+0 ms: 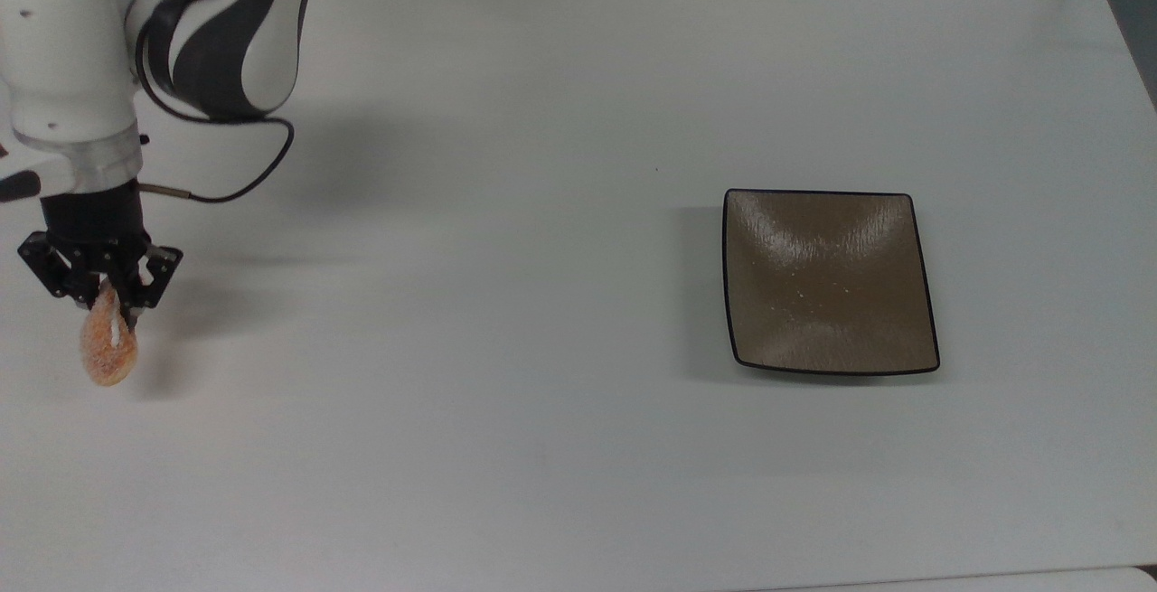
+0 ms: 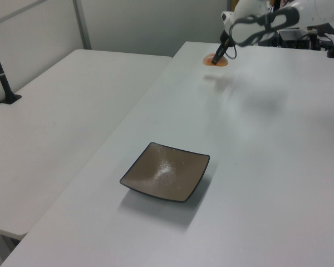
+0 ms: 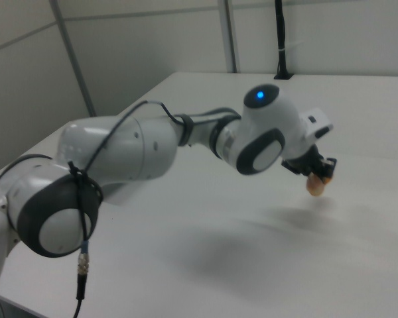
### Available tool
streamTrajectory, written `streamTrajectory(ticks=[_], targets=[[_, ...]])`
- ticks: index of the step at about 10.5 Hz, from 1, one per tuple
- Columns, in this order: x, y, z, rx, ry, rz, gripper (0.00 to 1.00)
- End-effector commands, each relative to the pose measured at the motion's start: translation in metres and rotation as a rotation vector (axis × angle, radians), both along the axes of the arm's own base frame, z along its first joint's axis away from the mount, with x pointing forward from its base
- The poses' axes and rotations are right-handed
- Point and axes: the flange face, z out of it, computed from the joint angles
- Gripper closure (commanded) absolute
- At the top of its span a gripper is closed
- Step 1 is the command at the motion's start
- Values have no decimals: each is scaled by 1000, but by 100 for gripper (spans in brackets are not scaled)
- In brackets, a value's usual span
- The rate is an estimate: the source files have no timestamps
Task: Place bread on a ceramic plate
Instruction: 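Lift the bread roll and carry it over the brown square plate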
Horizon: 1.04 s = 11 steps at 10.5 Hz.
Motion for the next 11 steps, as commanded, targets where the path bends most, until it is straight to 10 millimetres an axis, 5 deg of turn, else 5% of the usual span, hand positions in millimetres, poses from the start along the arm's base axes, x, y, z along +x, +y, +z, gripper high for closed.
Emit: streamTrajectory(ticks=[1,7,11], targets=[[-25,49,63,94,59,5,85],[-93,139,155,196,292,138,84],[-138,219,187,234,363,228,84]])
